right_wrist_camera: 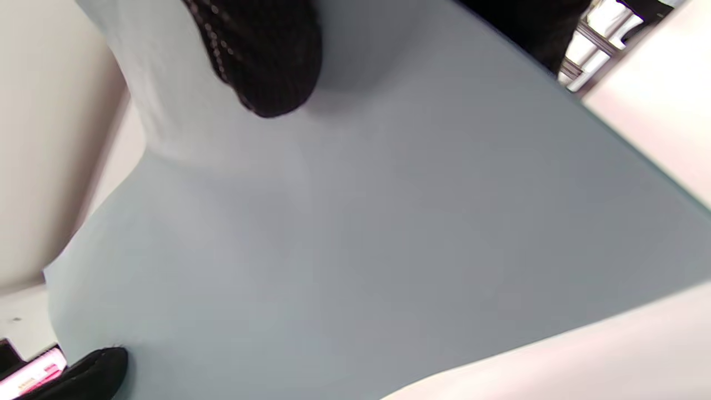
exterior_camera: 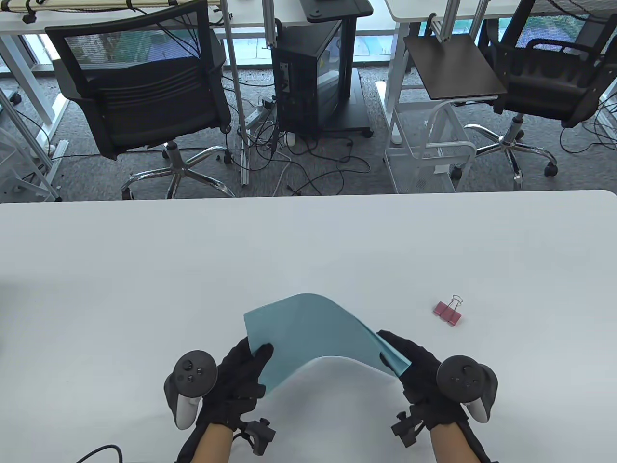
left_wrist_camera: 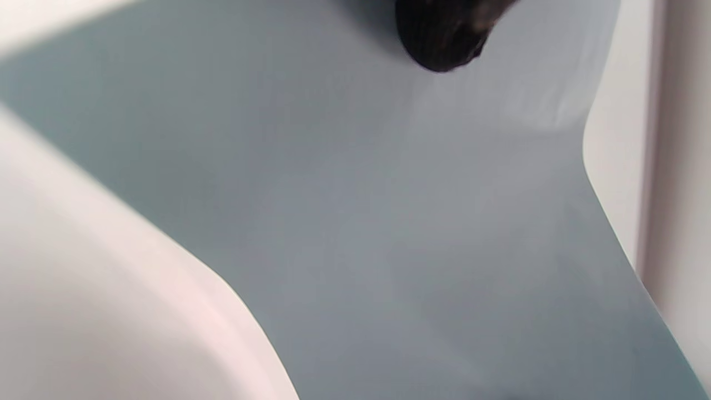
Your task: Clip paper with binder clip (Right hand to clip)
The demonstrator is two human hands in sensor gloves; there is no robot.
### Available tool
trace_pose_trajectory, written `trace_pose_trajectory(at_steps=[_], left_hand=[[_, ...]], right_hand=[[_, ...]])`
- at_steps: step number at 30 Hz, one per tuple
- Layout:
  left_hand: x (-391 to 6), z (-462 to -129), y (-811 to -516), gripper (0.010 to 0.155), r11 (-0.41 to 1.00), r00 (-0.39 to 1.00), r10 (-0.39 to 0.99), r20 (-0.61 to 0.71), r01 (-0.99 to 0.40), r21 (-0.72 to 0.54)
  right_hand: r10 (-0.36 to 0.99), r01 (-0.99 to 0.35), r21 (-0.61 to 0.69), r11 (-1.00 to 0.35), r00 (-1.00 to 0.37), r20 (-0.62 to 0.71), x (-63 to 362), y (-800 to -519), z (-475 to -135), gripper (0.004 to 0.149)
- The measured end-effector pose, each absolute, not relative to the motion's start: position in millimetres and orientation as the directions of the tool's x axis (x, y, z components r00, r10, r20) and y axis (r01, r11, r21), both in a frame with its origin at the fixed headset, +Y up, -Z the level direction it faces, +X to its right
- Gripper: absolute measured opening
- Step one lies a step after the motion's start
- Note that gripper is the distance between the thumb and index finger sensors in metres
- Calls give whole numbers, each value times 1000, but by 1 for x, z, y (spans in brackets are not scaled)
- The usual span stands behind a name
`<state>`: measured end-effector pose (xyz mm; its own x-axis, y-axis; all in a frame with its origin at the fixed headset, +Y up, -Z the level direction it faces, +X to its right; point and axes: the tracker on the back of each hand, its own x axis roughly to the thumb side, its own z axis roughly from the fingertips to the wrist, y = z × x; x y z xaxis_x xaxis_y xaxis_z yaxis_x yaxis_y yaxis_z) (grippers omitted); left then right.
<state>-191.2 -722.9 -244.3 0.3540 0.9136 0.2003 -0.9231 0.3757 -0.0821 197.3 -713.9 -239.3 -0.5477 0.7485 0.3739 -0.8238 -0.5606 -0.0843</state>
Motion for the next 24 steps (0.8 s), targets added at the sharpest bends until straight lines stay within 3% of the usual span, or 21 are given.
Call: trace_pose_trajectory(at_steps=[3,5,6,7,9,12,16,20,24], left_hand=[[-193,-241,-721,40,386,360,902,239,-920,-72],[-191,-247,-756,41,458,462,886,28,-867,-196],[-193,-247,-762,41,418,431,902,0,-874,-247],[-194,-249,-760,41,325,332,943,10,-917,-232],[-199,-247,-743,41,295,293,955,42,-937,-185],[-205,-245,-721,43,356,347,935,79,-919,-172],[-209,-232,-695,67,448,450,884,128,-893,49],[-199,-220,-668,87,645,673,690,266,-739,194],[-170,-211,-651,99,830,827,441,348,-523,193]], right_hand=[[726,-806,-83,-586,-568,388,198,-712,-238,43],[722,-736,29,-676,-654,224,197,-745,-246,44],[719,-720,89,-689,-662,213,198,-751,-244,43],[733,-747,42,-664,-639,233,200,-747,-245,43],[745,-778,10,-628,-598,297,201,-730,-244,43],[791,-833,53,-551,-501,351,204,-715,-242,43],[827,-850,131,-510,-442,348,211,-711,-242,42],[788,-789,181,-587,-506,351,211,-706,-241,42],[694,-659,237,-714,-620,366,204,-701,-240,42]])
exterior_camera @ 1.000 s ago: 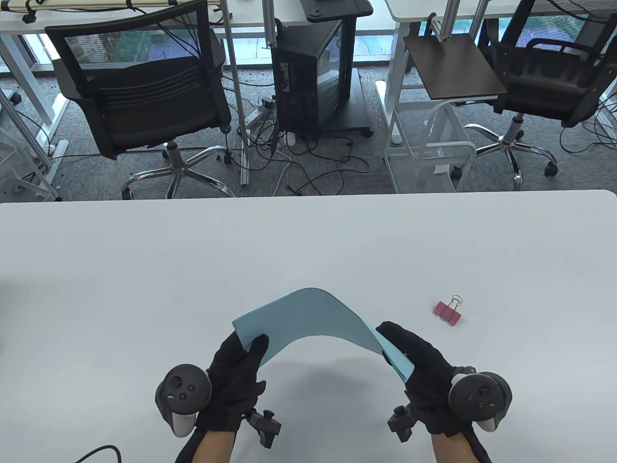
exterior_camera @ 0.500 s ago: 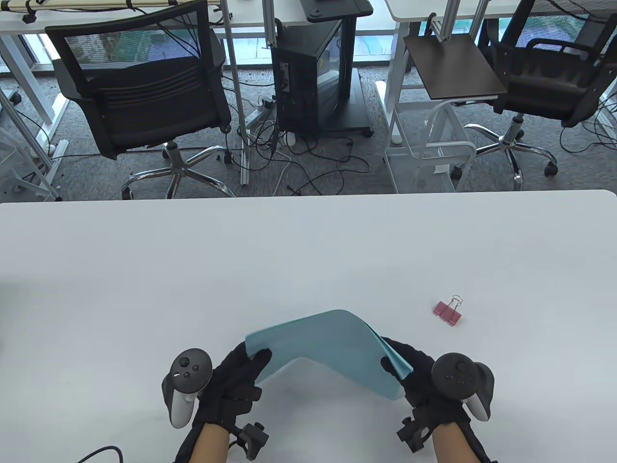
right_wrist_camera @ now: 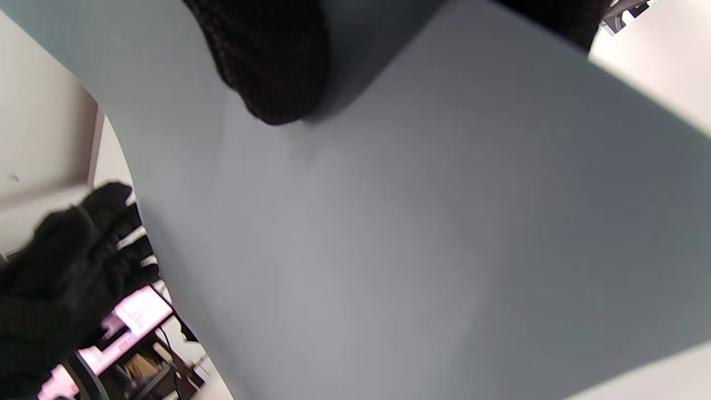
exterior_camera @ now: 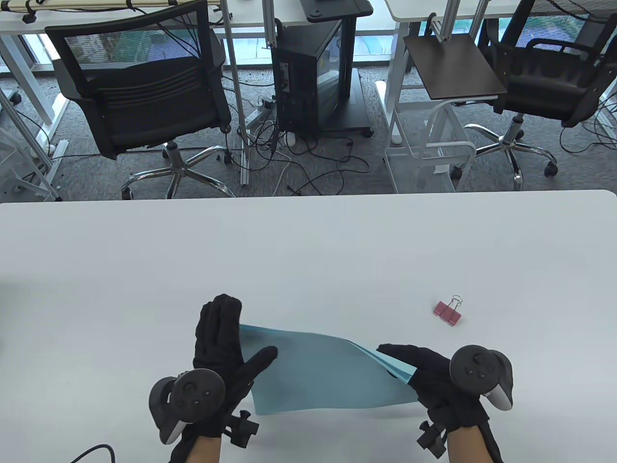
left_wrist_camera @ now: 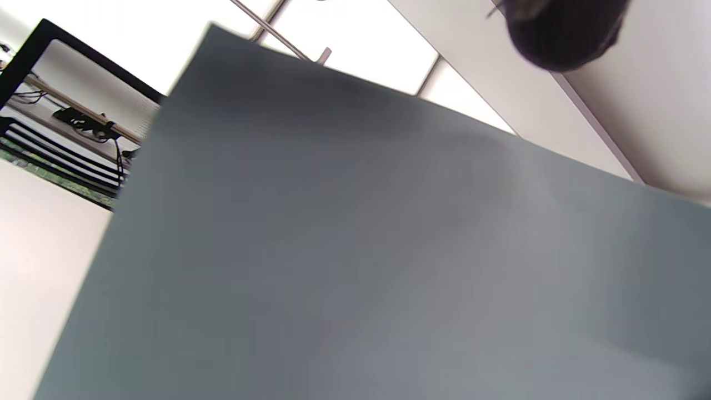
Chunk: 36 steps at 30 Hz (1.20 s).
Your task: Clip paper with binder clip (Right hand to clip)
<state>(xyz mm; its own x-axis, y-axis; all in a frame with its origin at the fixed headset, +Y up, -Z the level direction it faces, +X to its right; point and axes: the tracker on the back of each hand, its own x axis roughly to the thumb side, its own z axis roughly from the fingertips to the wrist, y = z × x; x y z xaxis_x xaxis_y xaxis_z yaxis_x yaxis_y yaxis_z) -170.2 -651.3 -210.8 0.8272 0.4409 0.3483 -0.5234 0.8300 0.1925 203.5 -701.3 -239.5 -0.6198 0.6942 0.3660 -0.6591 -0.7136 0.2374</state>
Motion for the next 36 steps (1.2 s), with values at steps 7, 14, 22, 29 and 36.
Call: trace_pose_trajectory(at_steps=[7,14,22,29,36], left_hand=[[-119,-210,-665,92,970,858,194,476,-239,37],[-115,-218,-684,39,967,868,157,472,-232,106],[-139,-226,-676,39,944,901,178,396,-270,189],[-152,-228,-675,40,932,916,214,339,-295,211],[-151,-229,-678,40,942,926,189,326,-265,208]], right_hand=[[634,-581,259,-772,-665,396,189,-703,-238,42],[621,-560,271,-783,-682,385,184,-711,-241,42],[504,-544,-249,-802,-838,209,227,-686,-245,77],[232,-223,-261,-939,-973,-5,259,-674,-287,81],[103,-92,-74,-993,-983,-153,276,-705,-341,73]])
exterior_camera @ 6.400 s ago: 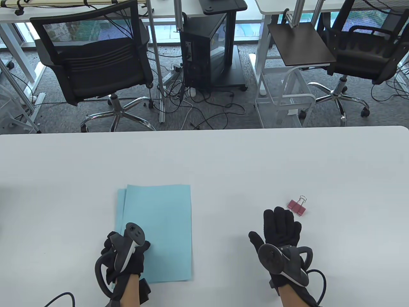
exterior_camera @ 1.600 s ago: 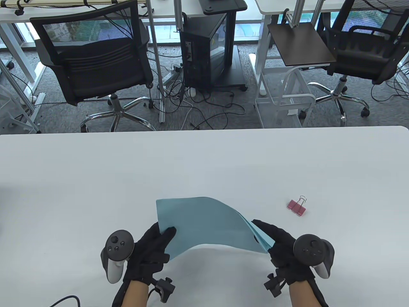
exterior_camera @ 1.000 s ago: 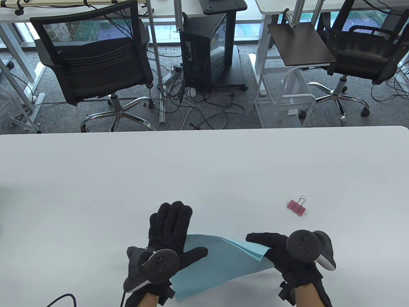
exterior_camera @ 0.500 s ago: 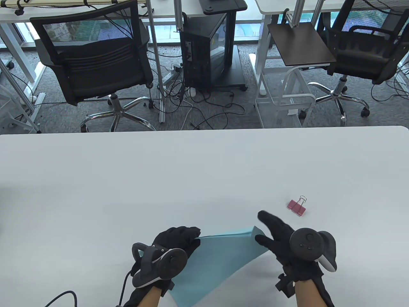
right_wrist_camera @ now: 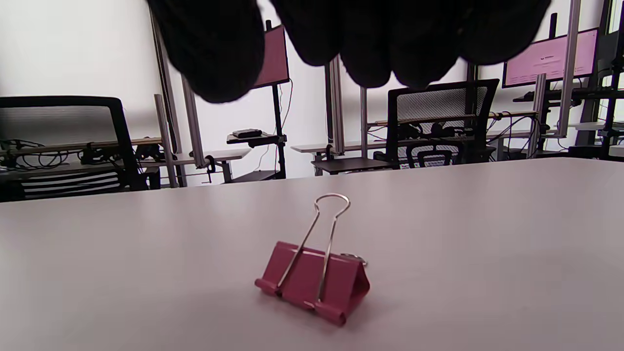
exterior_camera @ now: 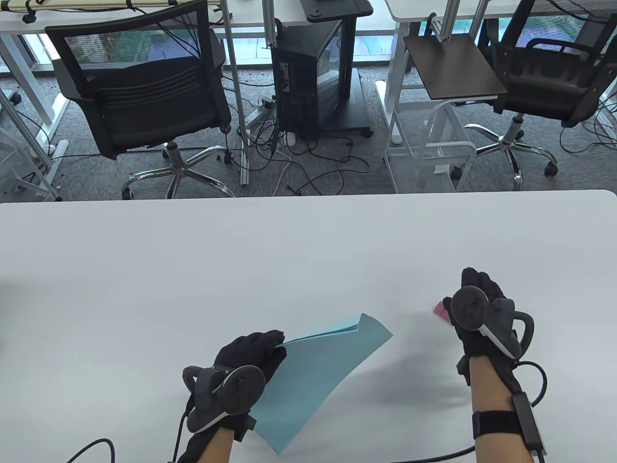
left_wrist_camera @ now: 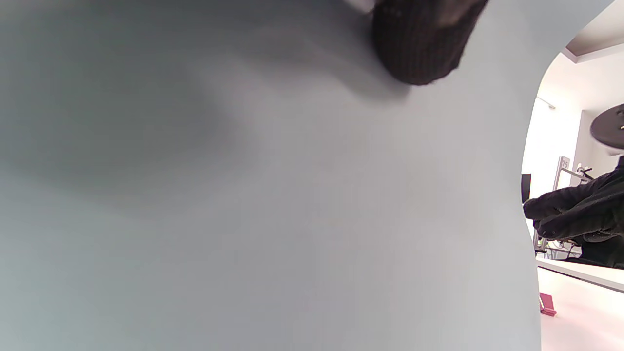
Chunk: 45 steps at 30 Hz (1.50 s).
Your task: Clip paper with binder clip (Right hand to clip)
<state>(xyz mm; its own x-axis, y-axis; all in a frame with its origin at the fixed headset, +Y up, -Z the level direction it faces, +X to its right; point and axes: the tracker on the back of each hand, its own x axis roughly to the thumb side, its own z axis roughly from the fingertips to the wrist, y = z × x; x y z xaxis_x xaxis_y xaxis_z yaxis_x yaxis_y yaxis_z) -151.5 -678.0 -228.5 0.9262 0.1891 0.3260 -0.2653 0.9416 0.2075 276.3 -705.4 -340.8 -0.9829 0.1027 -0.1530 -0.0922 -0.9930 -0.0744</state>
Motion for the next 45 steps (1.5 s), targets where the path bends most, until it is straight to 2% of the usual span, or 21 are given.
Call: trace_pose_trajectory(at_steps=[7,11,15,17,19,22,26,29,35,37,40,45], left_hand=[[-156,-227,-680,40,947,937,181,299,-249,206],[-161,-228,-683,40,949,941,189,279,-248,193],[-162,-228,-684,40,951,943,185,275,-242,190],[-162,-228,-684,40,951,943,185,277,-242,190],[-162,-228,-684,40,951,942,186,280,-244,190],[-162,-227,-685,40,952,940,185,287,-244,186],[-161,-226,-686,40,953,939,184,290,-243,181],[-160,-226,-686,40,953,938,186,292,-244,179],[-158,-226,-687,40,955,936,179,302,-239,175],[-156,-226,-687,40,956,935,179,307,-239,170],[-155,-226,-688,40,958,933,178,312,-237,164],[-151,-226,-688,40,960,932,171,320,-230,157]], right_hand=[[27,-35,29,-999,-966,-256,280,-742,-371,58],[-17,13,19,-1000,-963,-269,276,-749,-375,48],[34,-49,45,-998,-957,-288,278,-748,-373,45],[74,-107,93,-990,-952,-297,281,-746,-372,46],[193,-233,101,-967,-932,-306,286,-744,-368,42],[425,-456,45,-889,-857,-292,295,-744,-359,42],[543,-544,-88,-835,-787,-293,305,-738,-344,41],[660,-632,-191,-751,-719,-220,309,-730,-331,39],[760,-719,-286,-634,-647,-59,303,-704,-312,44],[797,-759,-336,-558,-603,37,296,-690,-302,61],[793,-788,-324,-525,-590,150,286,-674,-290,79],[713,-785,-302,-541,-618,330,256,-648,-263,76]])
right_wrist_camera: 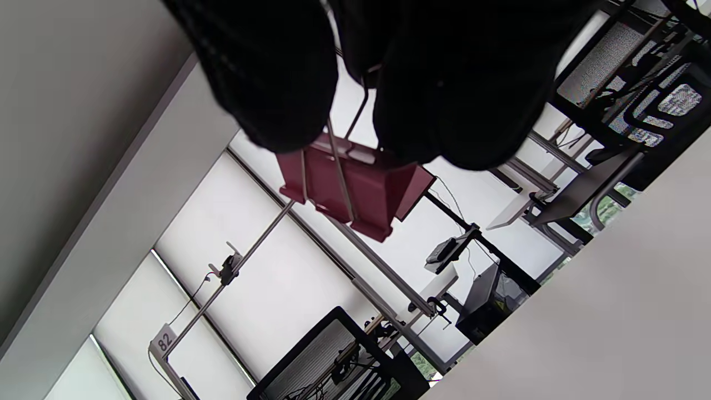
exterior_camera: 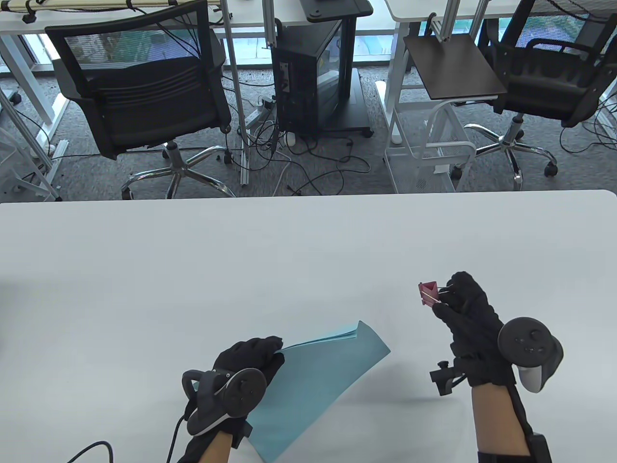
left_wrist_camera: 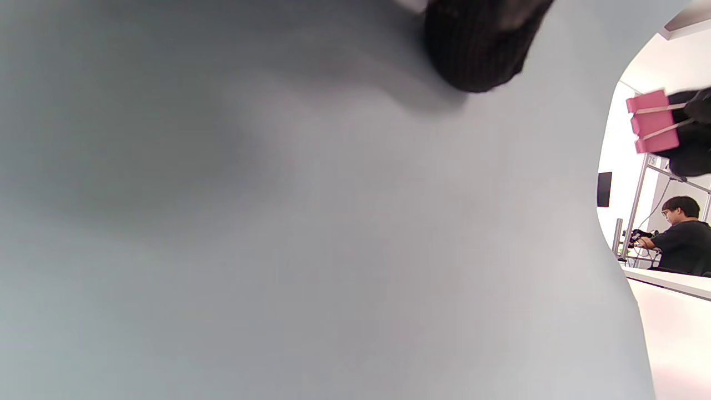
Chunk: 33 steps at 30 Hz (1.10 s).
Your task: Clip paper with binder clip (Right hand to clip)
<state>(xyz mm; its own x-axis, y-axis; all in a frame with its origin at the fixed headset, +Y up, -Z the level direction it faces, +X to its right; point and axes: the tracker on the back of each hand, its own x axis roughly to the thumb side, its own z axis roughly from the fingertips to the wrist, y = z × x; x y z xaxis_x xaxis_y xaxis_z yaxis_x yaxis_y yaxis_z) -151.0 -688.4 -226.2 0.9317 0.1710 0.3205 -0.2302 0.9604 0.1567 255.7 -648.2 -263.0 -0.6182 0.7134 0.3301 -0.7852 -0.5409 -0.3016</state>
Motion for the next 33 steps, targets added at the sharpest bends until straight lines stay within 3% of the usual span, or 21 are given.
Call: trace_pose_trajectory(at_steps=[3,6,9,15,24,33], left_hand=[[-149,-226,-687,40,962,930,163,328,-225,158],[-147,-226,-687,40,962,929,161,332,-223,158],[-146,-226,-687,40,963,929,159,334,-221,157],[-146,-226,-687,39,965,931,149,334,-210,155],[-137,-223,-684,39,979,925,32,379,-105,173],[-131,-217,-675,39,978,900,-49,434,-44,202]], right_hand=[[559,-684,-347,-642,-727,400,230,-635,-244,72],[244,-440,-470,-765,-873,421,198,-628,-226,69],[66,-323,-505,-801,-885,461,171,-628,-217,67],[2,-286,-515,-808,-876,483,152,-634,-211,65],[70,-372,-493,-786,-847,527,157,-627,-209,65],[95,-361,-364,-858,-809,580,148,-620,-209,73]])
